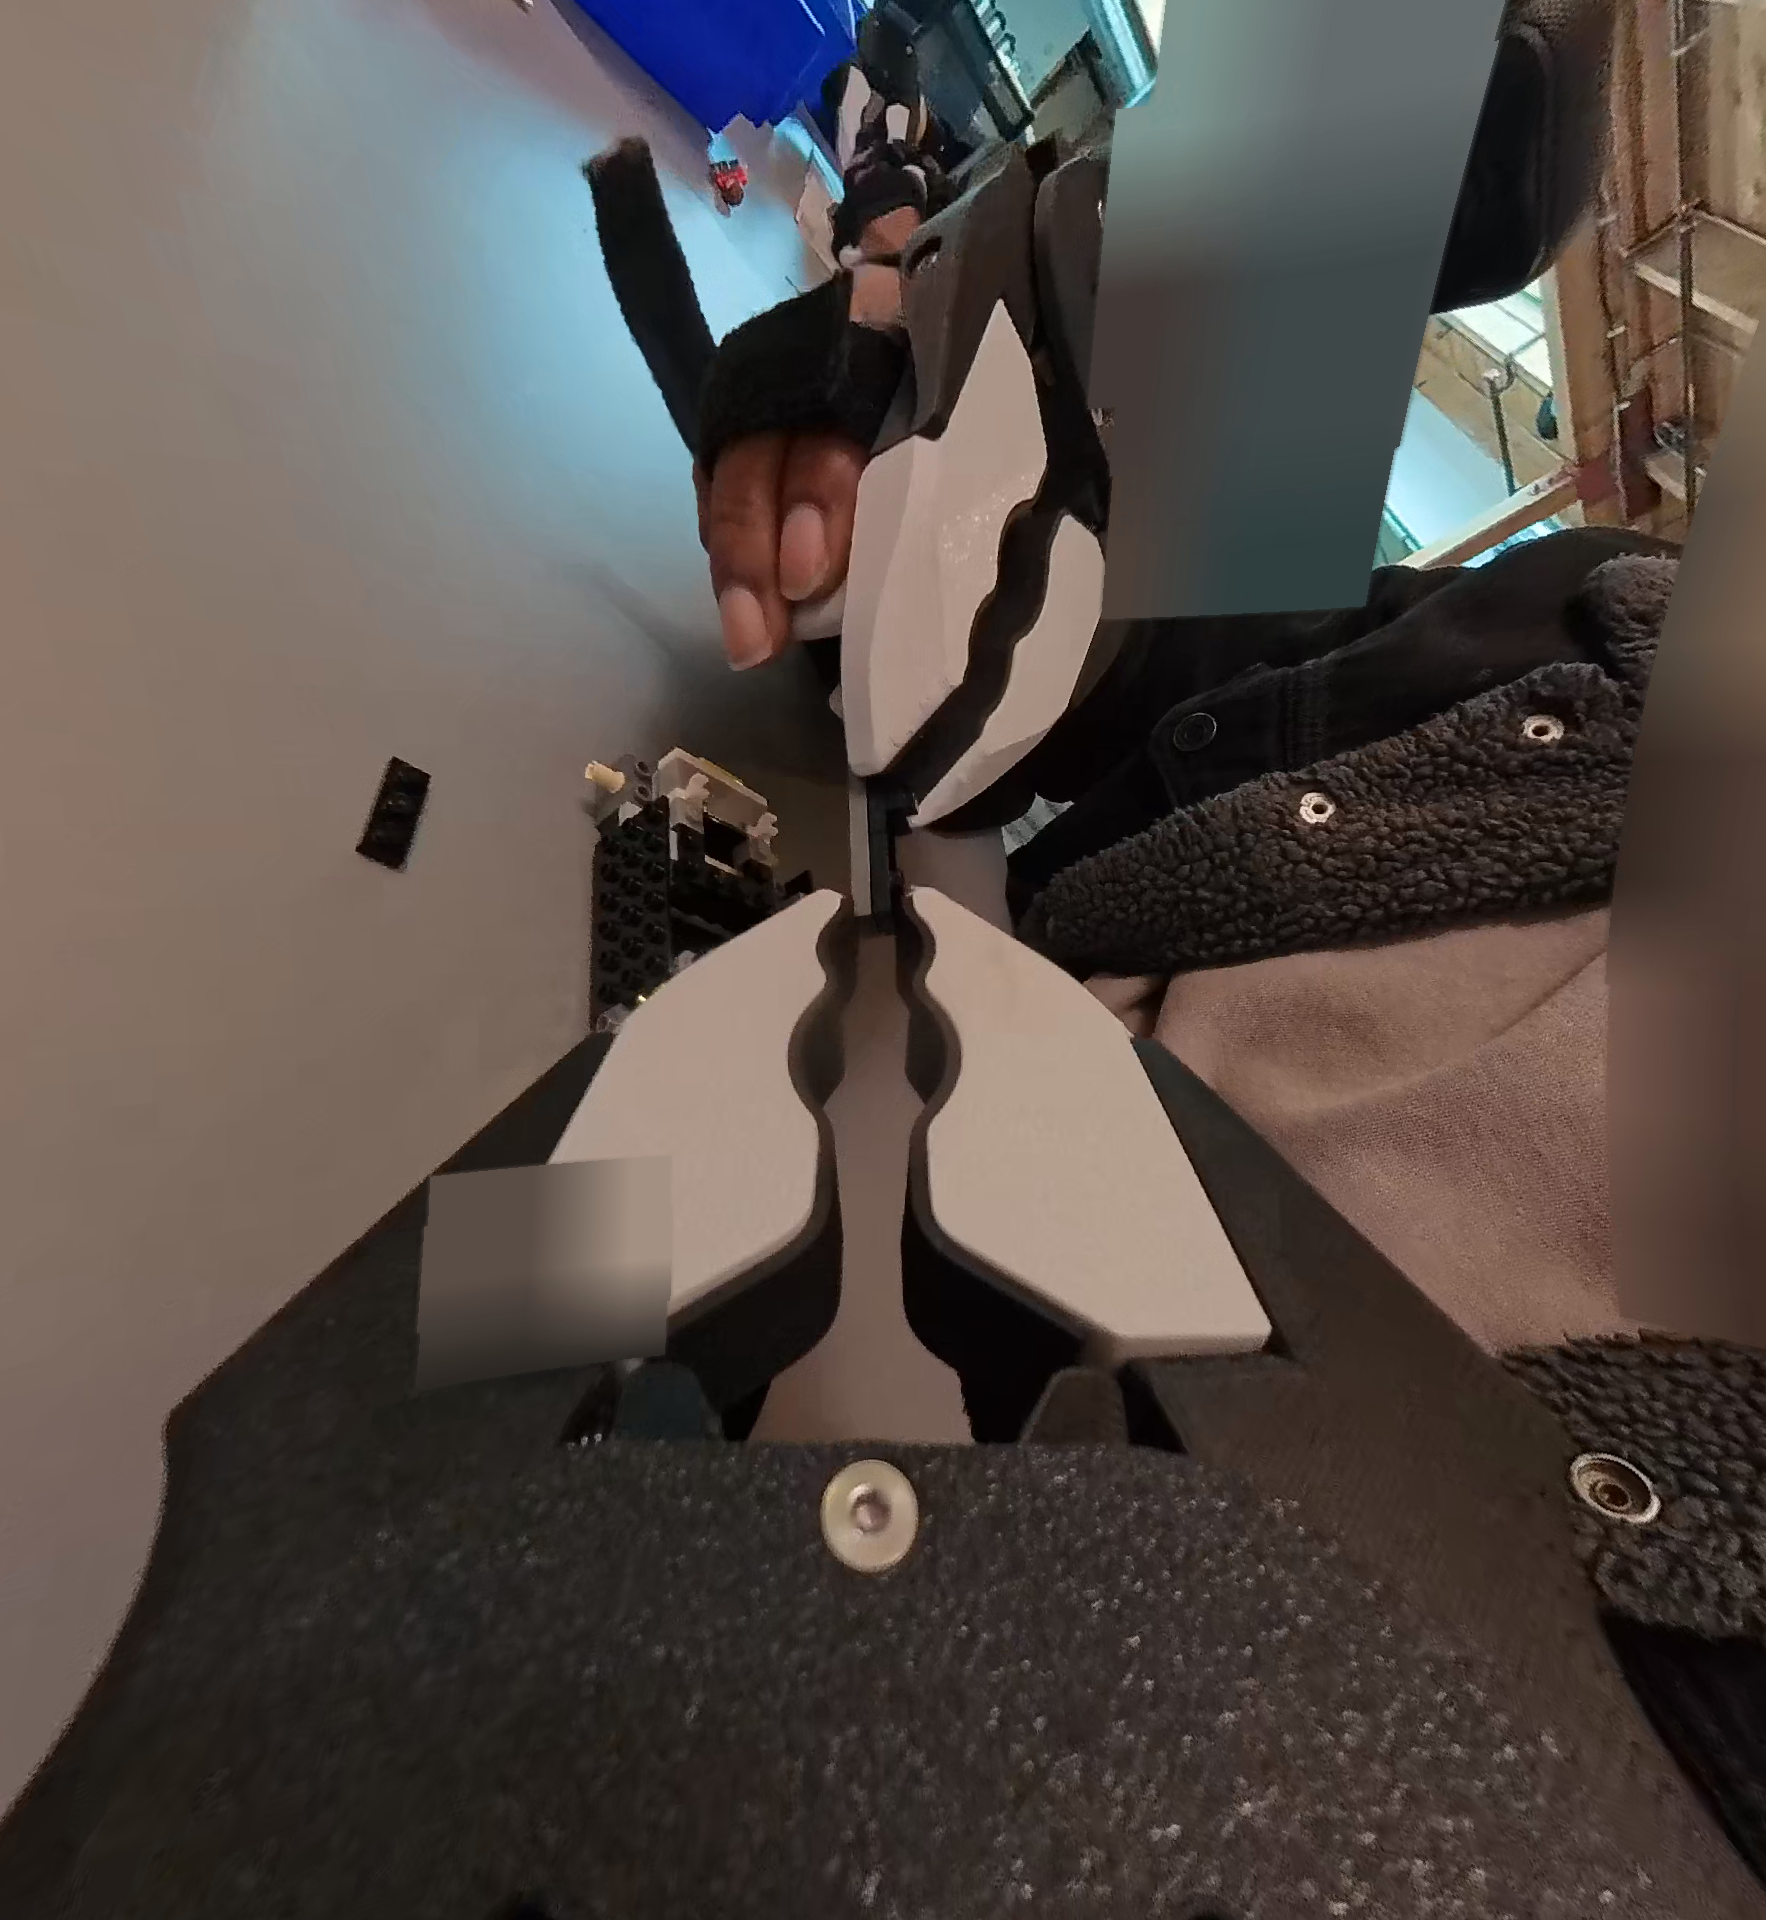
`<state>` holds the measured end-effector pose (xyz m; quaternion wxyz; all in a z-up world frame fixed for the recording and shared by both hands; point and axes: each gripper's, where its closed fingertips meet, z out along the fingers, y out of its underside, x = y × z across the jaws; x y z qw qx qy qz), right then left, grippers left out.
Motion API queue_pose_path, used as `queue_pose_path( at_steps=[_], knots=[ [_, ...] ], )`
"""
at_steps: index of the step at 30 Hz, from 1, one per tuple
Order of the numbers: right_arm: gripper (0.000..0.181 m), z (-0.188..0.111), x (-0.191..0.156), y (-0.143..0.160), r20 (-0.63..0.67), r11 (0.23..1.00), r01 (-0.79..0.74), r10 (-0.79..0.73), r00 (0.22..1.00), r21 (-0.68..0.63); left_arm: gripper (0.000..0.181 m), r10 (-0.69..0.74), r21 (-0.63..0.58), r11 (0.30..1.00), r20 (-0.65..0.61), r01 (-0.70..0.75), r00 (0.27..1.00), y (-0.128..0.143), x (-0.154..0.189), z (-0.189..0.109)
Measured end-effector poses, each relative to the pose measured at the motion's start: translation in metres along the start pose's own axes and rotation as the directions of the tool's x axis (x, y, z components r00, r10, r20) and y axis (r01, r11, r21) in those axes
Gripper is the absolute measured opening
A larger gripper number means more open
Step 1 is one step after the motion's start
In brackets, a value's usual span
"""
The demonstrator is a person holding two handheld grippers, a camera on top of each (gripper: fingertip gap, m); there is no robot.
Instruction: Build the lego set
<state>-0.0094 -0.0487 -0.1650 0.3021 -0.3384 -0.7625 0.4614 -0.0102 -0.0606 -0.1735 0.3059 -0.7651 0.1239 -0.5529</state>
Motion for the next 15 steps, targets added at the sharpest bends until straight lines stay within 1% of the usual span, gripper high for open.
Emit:
queue_pose_path(
  at_steps=[6, 15],
  knots=[
    [0.01, 0.0005, 0.0015, -0.0017, 0.011, 0.997, -0.077, 0.077, 0.997, 0.028, 0.007, 0.025, -0.008, 1.0, 0.016, -0.025, 1.0, 0.0008, -0.0007, 0.0],
    [0.009, 0.0008, 0.0008, -0.0014, 0.033, 0.994, -0.106, 0.105, 0.994, 0.036, 0.007, 0.041, 0.002, 0.999, 0.021, -0.041, 0.999, -0.0015, 0.0001, -0.0017]
  ],
)
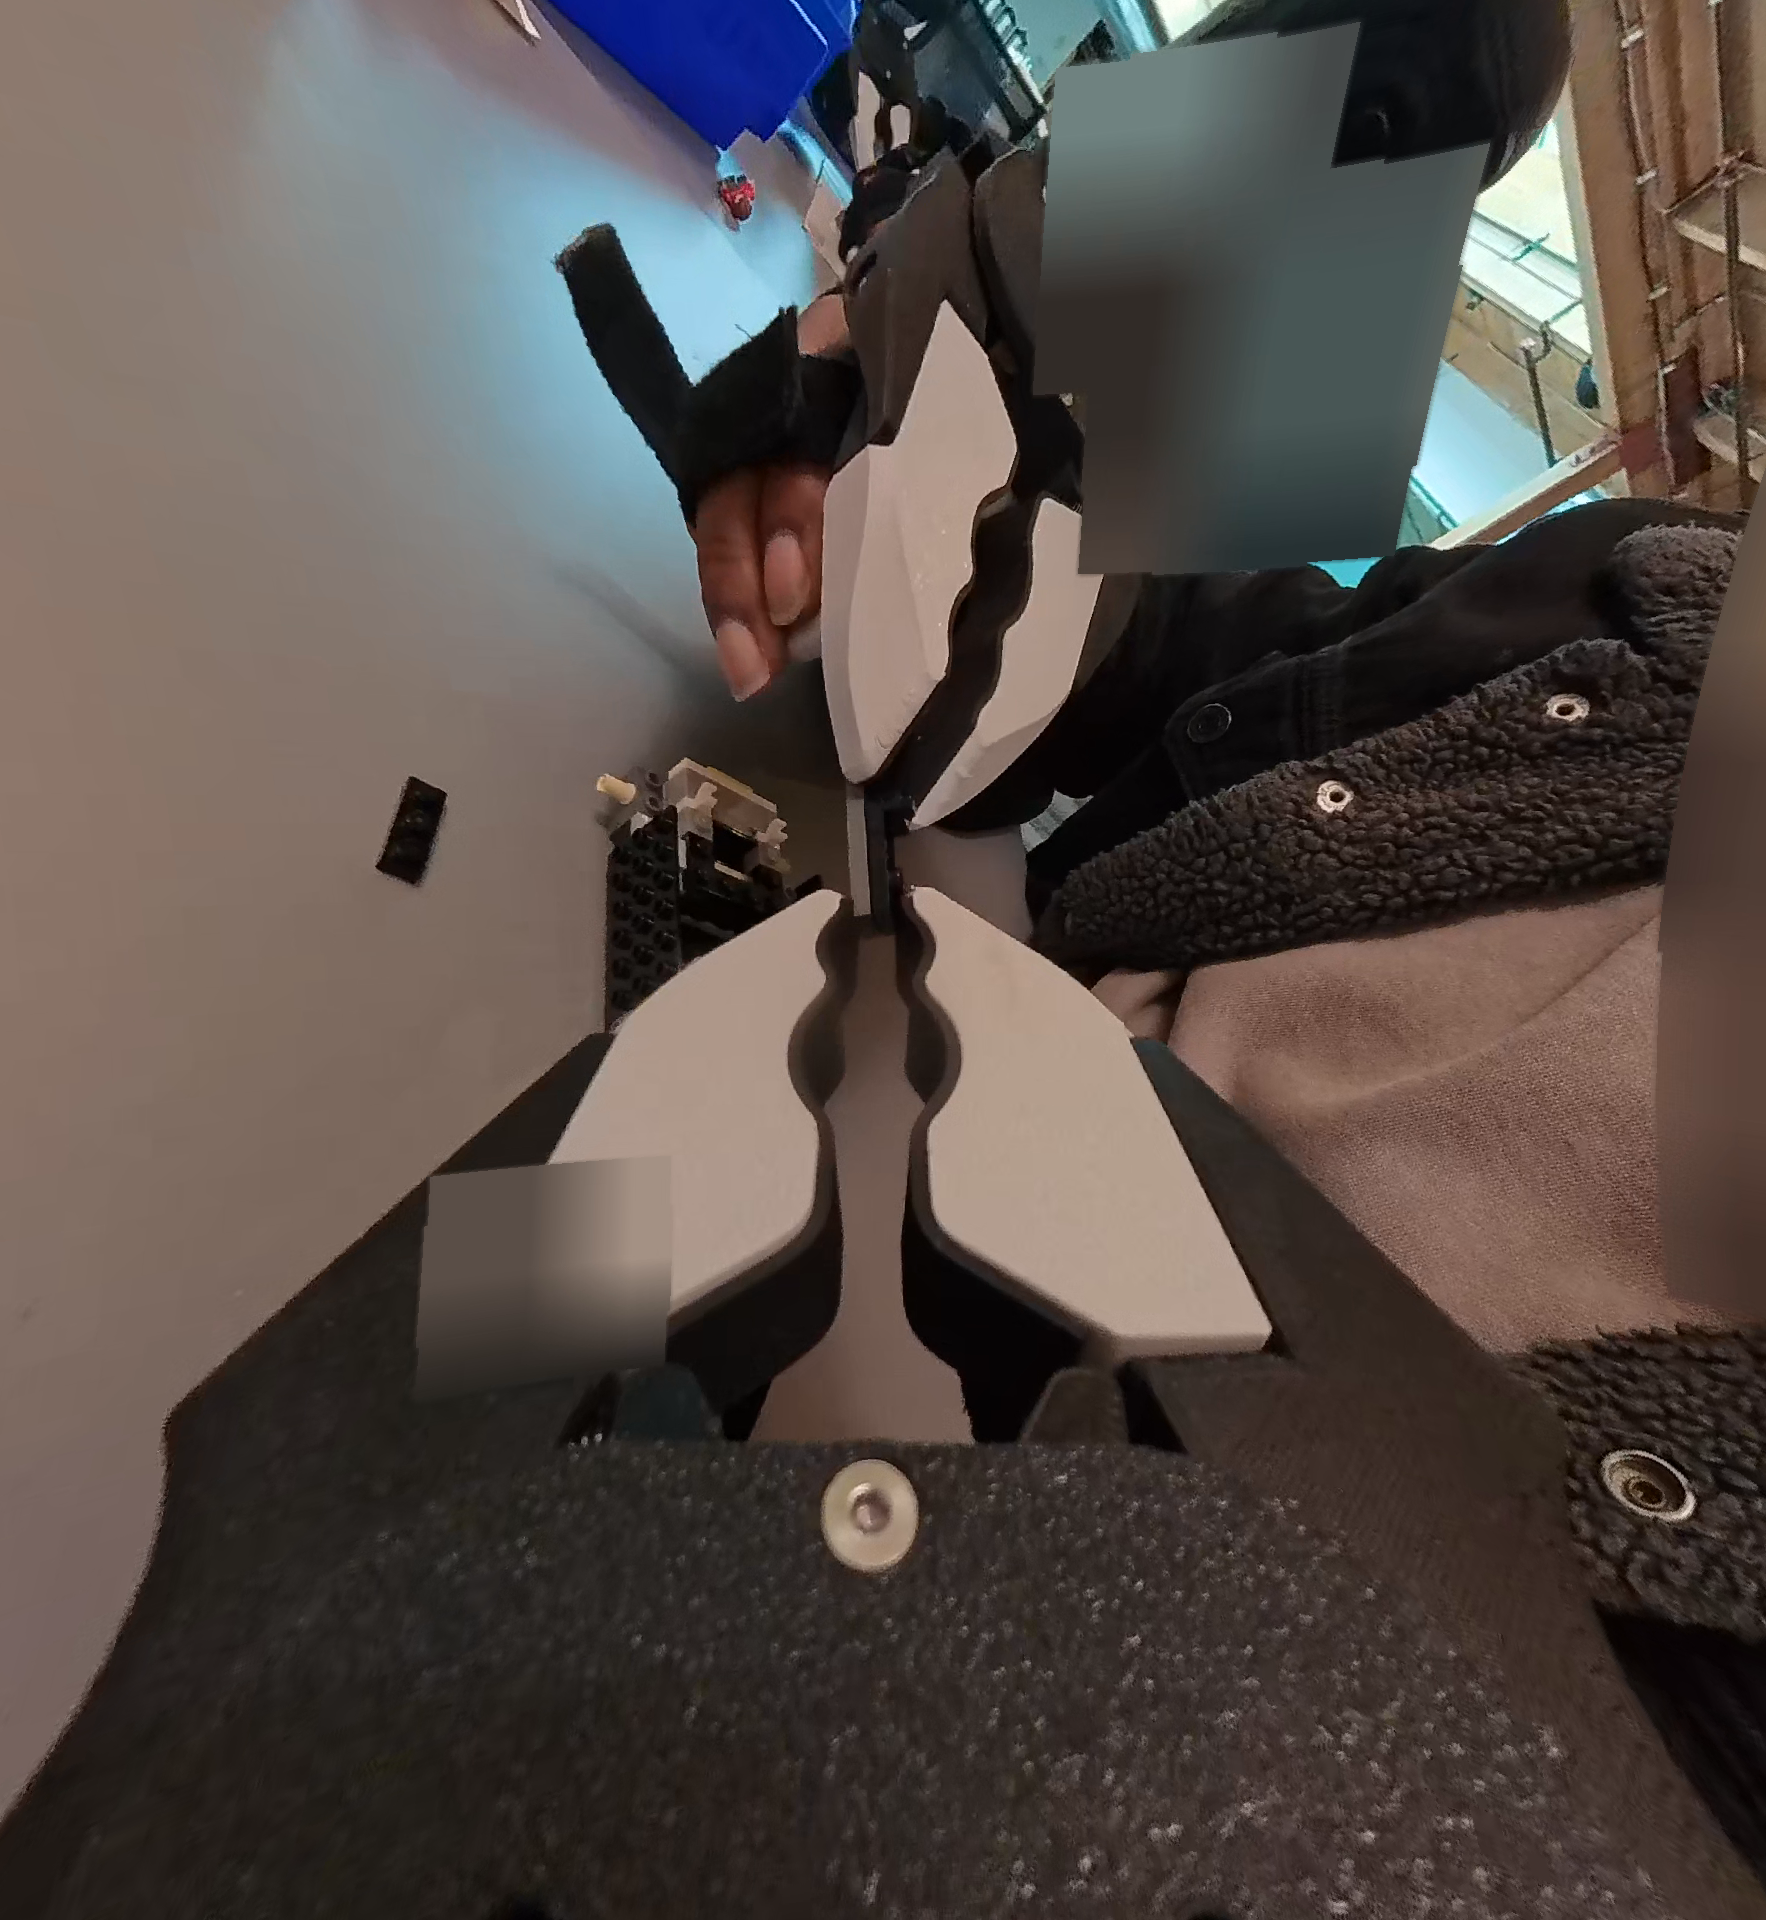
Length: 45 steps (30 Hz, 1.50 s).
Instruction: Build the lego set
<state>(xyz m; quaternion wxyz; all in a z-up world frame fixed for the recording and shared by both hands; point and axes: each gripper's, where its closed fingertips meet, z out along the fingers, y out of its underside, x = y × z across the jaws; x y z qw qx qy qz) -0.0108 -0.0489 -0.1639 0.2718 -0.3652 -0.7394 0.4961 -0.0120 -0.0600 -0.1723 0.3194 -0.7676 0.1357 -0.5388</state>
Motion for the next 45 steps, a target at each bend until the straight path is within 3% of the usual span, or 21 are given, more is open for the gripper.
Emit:
queue_pose_path(
  at_steps=[29, 35, 40, 42, 45],
  knots=[
    [0.008, 0.001, 0.0, -0.002, 0.041, 0.996, -0.081, 0.08, 0.996, 0.036, 0.007, 0.012, 0.01, 1.0, -0.011, -0.012, 1.0, -0.001, 0.002, -0.001],
    [0.01, 0.0, 0.004, -0.005, -0.068, 0.997, 0.068, -0.064, 0.996, 0.045, 0.006, -0.019, 0.045, 0.999, -0.024, 0.02, 1.0, -0.006, 0.003, -0.003],
    [0.01, 0.003, 0.001, -0.002, -0.085, 0.99, 0.143, -0.142, 0.986, 0.012, 0.006, -0.024, 0.037, 0.999, -0.036, 0.026, 0.999, -0.005, 0.005, -0.001],
    [0.009, 0.001, 0.003, -0.007, -0.093, 0.992, 0.119, -0.114, 0.989, 0.045, 0.008, 0.03, 0.076, 0.997, -0.018, -0.029, 0.999, -0.012, 0.007, -0.003],
    [0.008, -0.003, 0.007, -0.014, -0.088, 0.994, 0.036, -0.027, 0.996, 0.103, 0.023, 0.249, 0.136, 0.955, 0.117, -0.264, 0.961, -0.028, 0.01, -0.009]
  ],
)
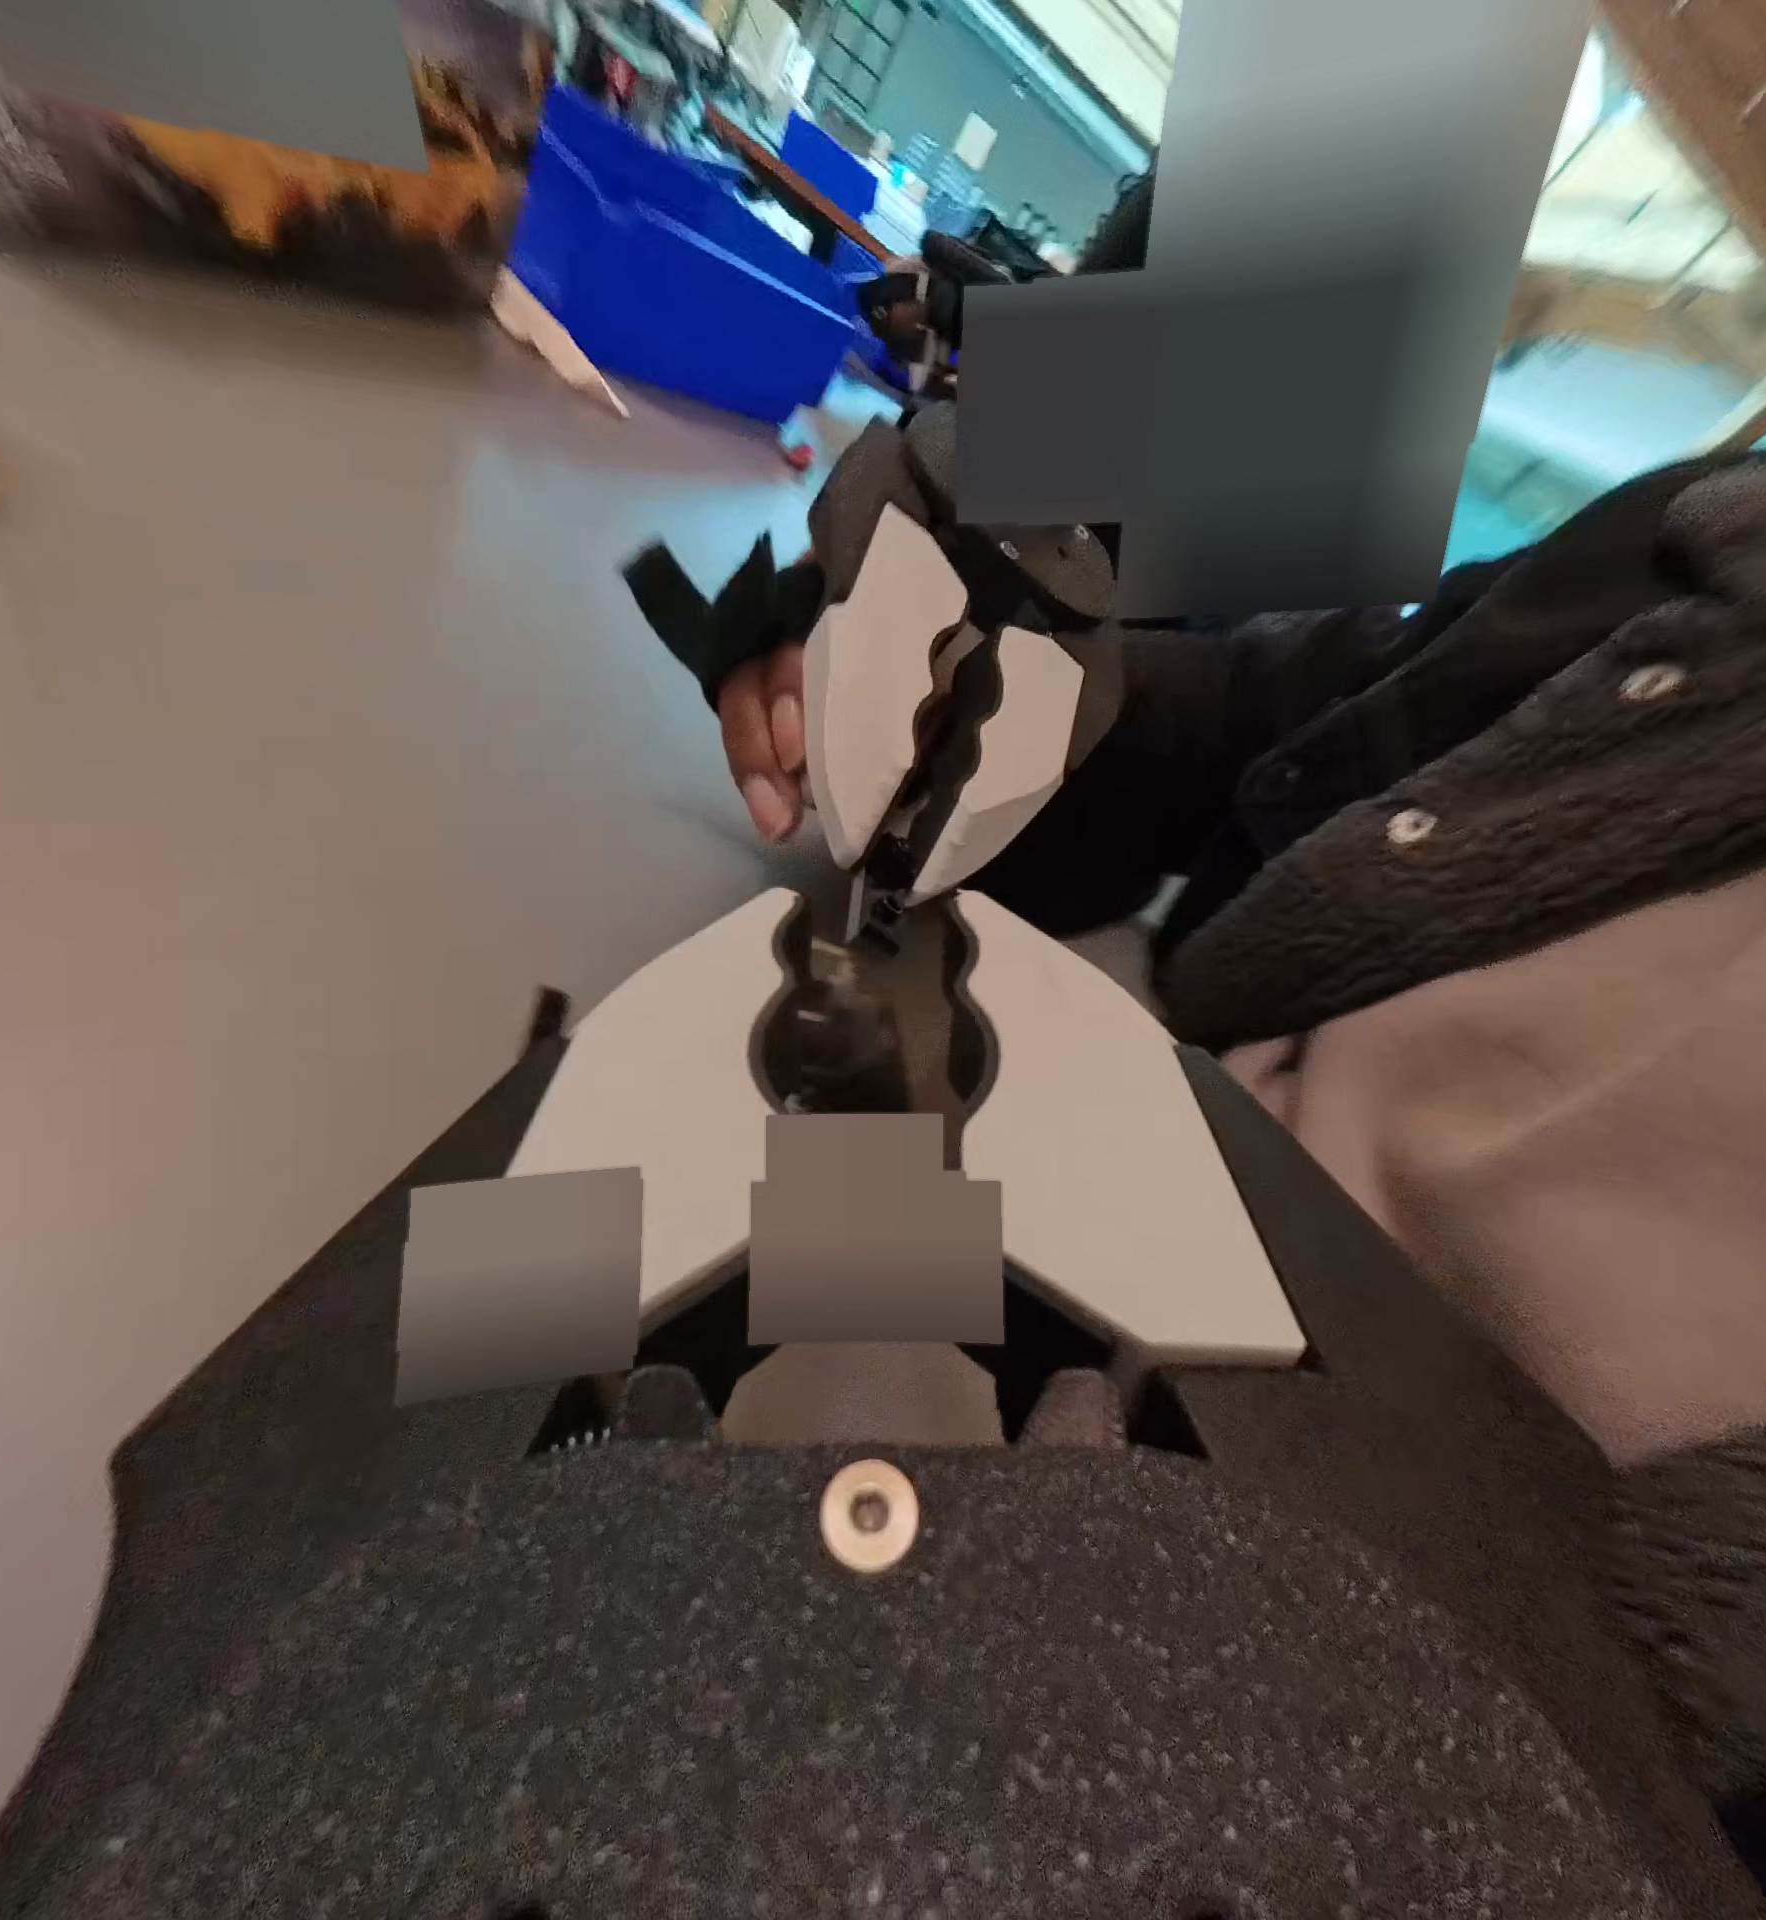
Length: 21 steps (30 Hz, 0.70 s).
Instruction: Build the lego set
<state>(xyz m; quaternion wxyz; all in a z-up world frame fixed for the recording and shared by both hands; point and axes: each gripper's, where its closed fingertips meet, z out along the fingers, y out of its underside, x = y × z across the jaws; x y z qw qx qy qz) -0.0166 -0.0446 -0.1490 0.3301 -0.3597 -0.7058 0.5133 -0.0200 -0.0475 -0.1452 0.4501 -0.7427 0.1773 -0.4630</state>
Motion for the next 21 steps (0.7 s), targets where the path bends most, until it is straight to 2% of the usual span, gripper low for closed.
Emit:
queue_pose_path(
  at_steps=[3, 7, 11, 15, 21],
  knots=[
    [0.008, -0.002, 0.001, -0.007, 0.025, 0.996, -0.08, 0.079, 0.997, 0.051, 0.023, 0.284, -0.013, 0.959, 0.112, -0.284, 0.952, -0.007, 0.005, 0.001],
    [0.008, -0.003, -0.003, -0.009, 0.047, 0.995, -0.078, 0.075, 0.996, 0.055, 0.011, 0.502, -0.1, 0.865, 0.218, -0.492, 0.837, -0.005, 0.005, 0.003],
    [0.009, -0.004, -0.006, -0.01, 0.049, 0.999, -0.022, 0.02, 0.999, 0.047, 0.009, 0.646, -0.192, 0.763, 0.245, -0.617, 0.723, -0.002, 0.008, 0.005],
    [0.01, -0.006, -0.006, -0.004, -0.001, 0.986, 0.154, -0.155, 0.988, -0.06, 0.009, 0.759, -0.284, 0.651, 0.267, -0.704, 0.593, 0.003, 0.006, 0.008],
    [0.015, -0.006, -0.011, 0.005, -0.013, 0.922, 0.327, -0.337, 0.941, -0.209, 0.008, 0.816, -0.401, 0.577, 0.246, -0.712, 0.523, 0.015, -0.001, 0.012]
  ],
)
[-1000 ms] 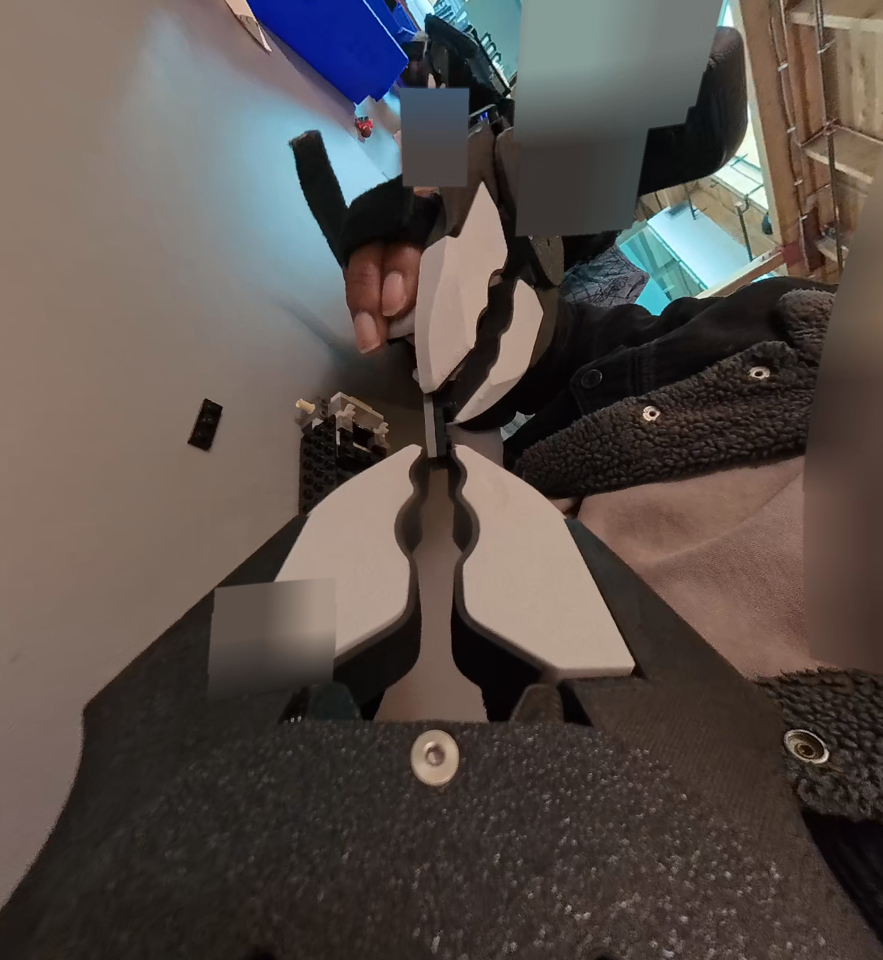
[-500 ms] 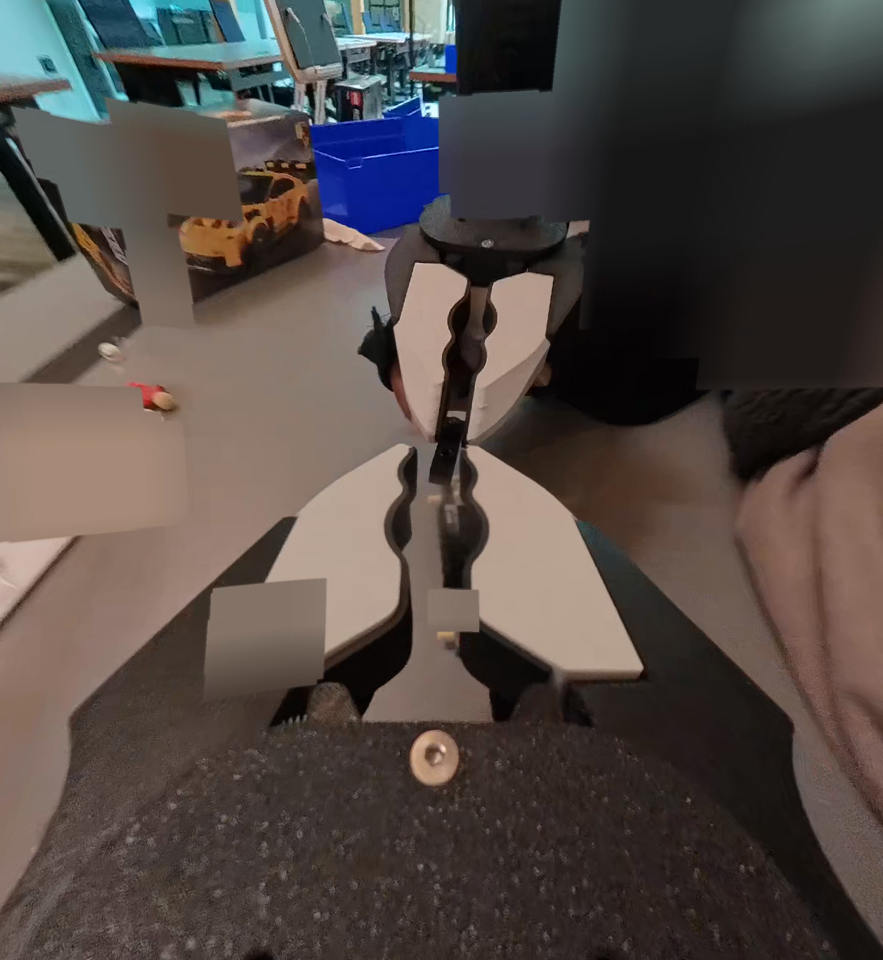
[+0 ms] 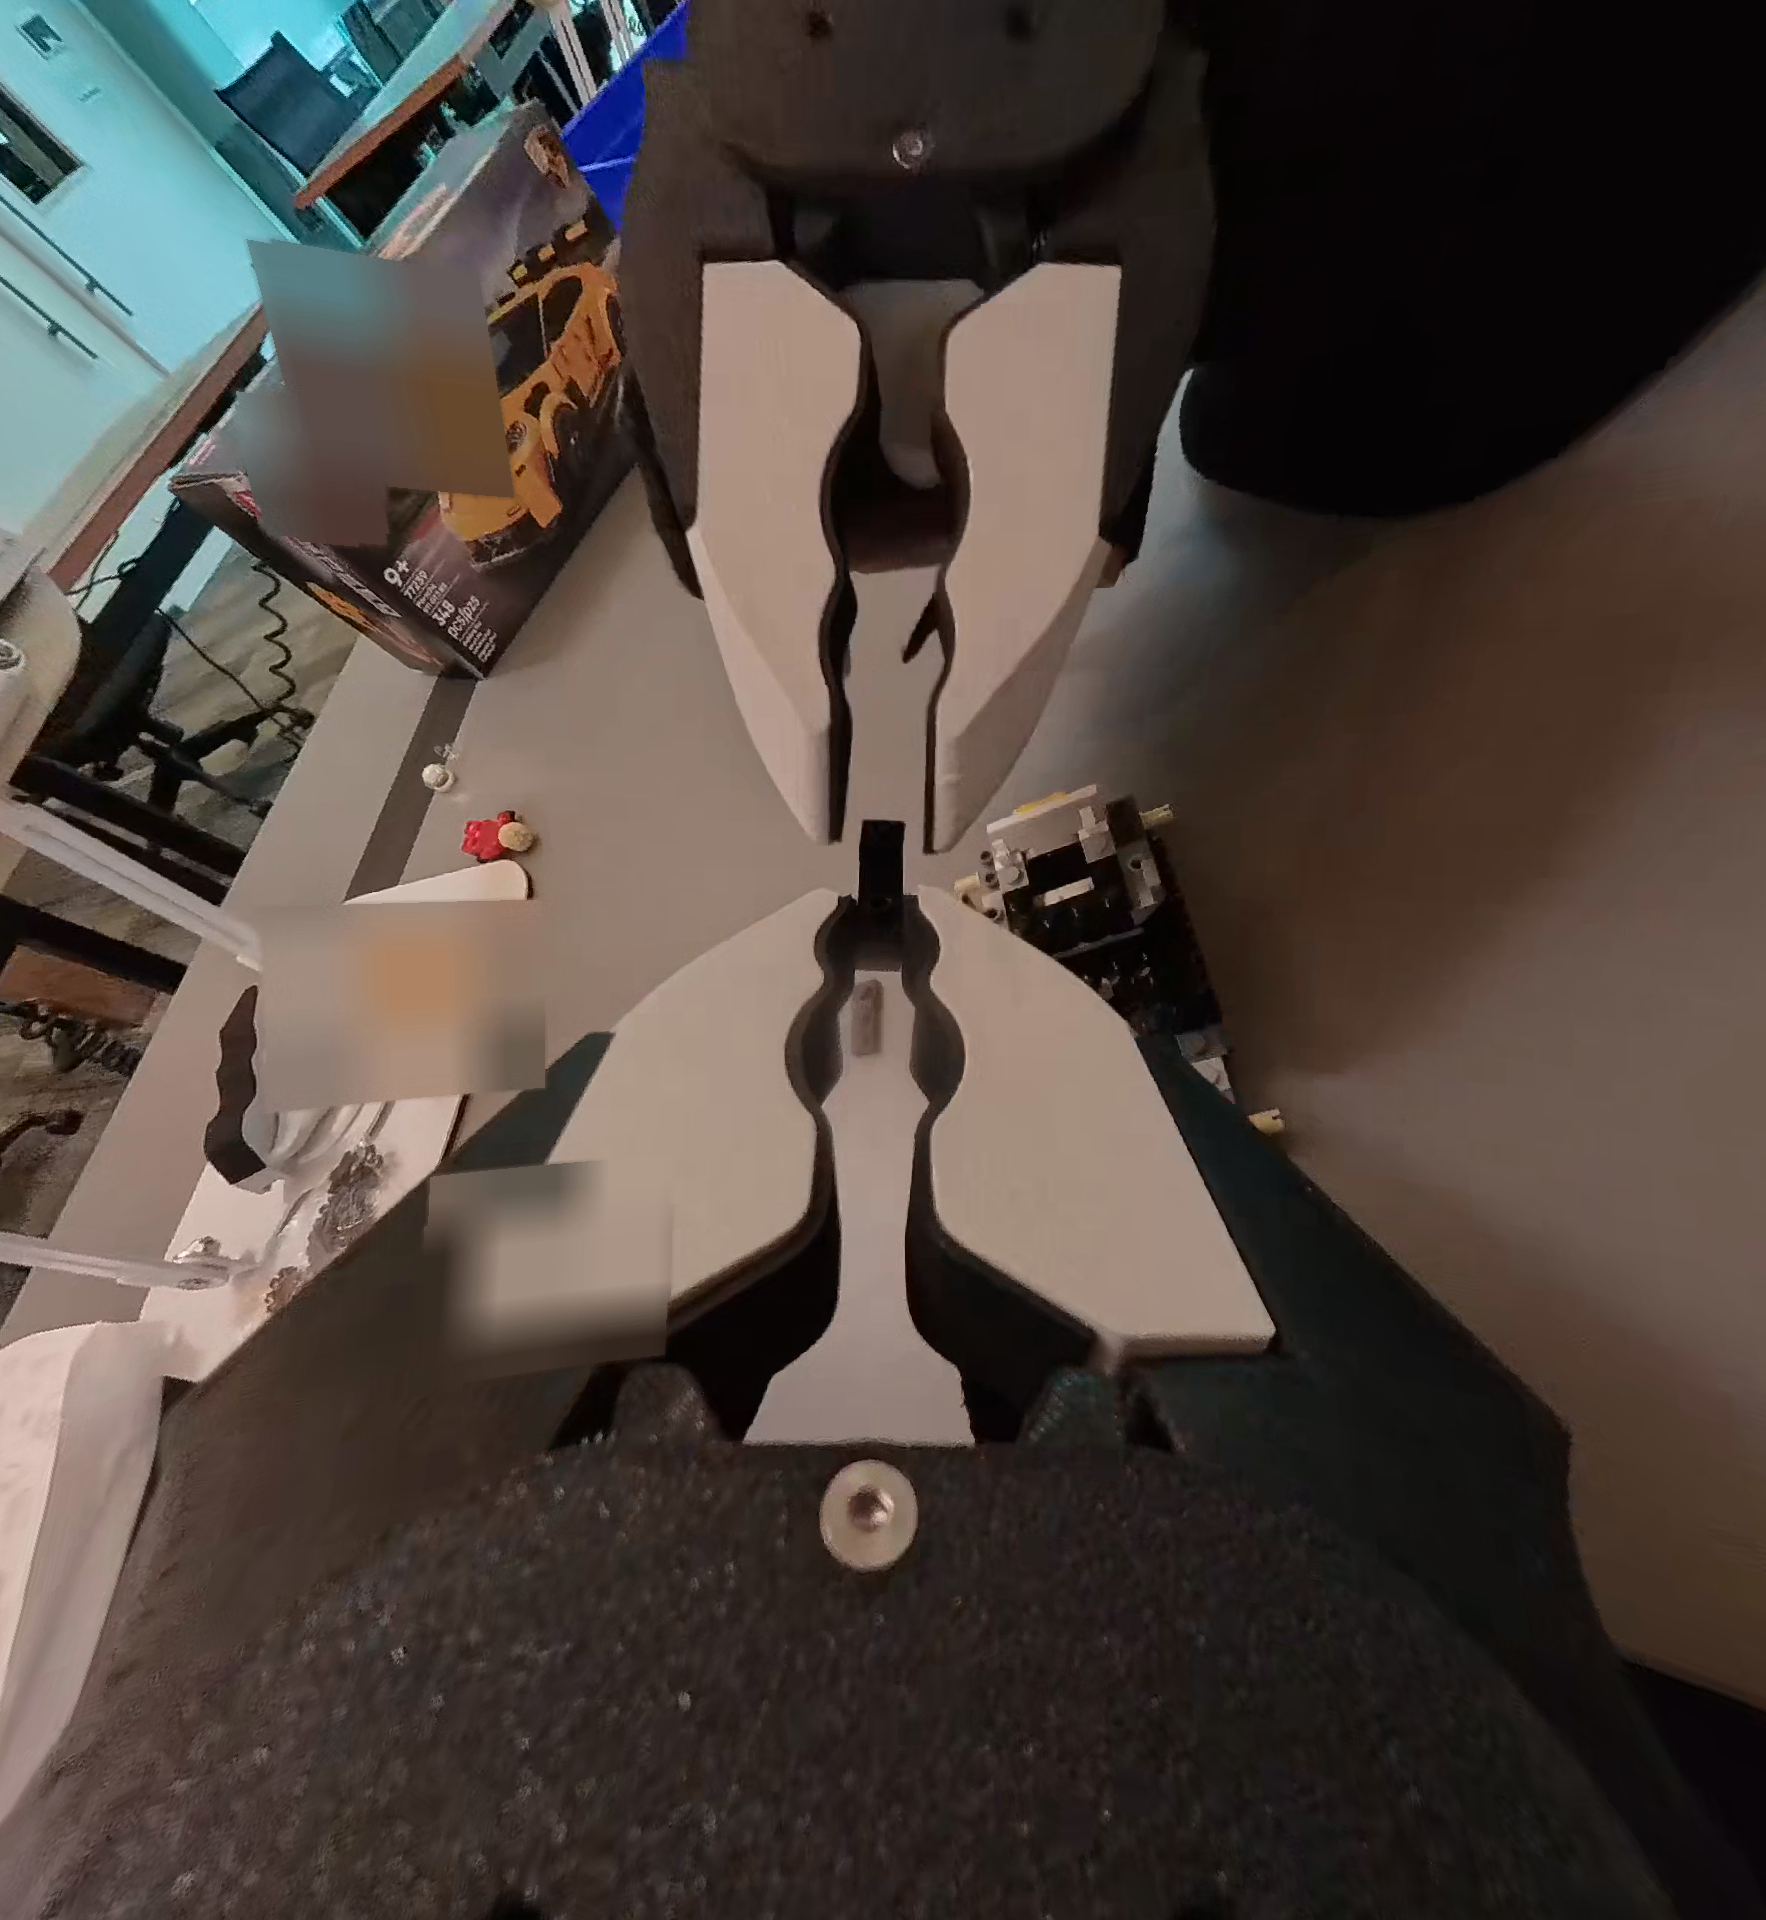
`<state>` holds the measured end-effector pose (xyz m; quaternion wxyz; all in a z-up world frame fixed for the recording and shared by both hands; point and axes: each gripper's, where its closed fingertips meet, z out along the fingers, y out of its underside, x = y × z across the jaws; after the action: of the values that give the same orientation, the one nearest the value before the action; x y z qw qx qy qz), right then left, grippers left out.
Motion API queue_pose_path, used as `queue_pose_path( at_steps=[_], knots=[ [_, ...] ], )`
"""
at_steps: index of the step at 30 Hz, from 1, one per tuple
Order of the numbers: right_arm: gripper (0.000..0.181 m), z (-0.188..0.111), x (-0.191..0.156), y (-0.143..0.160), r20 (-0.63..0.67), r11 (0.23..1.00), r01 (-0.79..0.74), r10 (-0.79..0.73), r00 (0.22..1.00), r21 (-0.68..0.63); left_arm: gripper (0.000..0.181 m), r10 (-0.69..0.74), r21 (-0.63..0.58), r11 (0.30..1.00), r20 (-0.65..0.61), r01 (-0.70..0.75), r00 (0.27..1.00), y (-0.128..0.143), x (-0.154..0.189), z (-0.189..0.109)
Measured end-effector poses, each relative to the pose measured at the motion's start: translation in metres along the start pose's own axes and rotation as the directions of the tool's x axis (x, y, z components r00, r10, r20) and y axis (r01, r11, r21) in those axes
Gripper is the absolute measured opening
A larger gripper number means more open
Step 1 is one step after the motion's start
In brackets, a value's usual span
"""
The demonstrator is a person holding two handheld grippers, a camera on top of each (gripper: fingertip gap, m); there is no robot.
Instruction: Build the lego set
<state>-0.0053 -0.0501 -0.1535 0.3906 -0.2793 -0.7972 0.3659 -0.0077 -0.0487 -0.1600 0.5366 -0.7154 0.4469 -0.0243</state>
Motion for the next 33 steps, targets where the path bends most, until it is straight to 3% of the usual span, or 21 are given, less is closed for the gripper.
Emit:
queue_pose_path(
  at_steps=[5, 33],
  knots=[
    [0.009, 0.004, -0.002, 0.007, -0.015, 0.997, 0.046, -0.047, 0.999, -0.06, 0.009, 0.015, -0.02, 1.0, -0.004, -0.015, 1.0, 0.003, 0.002, 0.001],
    [0.008, 0.007, -0.017, 0.014, 0.054, 0.983, 0.168, -0.164, 0.985, -0.072, 0.008, -0.04, -0.028, 0.999, -0.134, 0.036, 0.99, 0.008, 0.019, 0.003]
  ],
)
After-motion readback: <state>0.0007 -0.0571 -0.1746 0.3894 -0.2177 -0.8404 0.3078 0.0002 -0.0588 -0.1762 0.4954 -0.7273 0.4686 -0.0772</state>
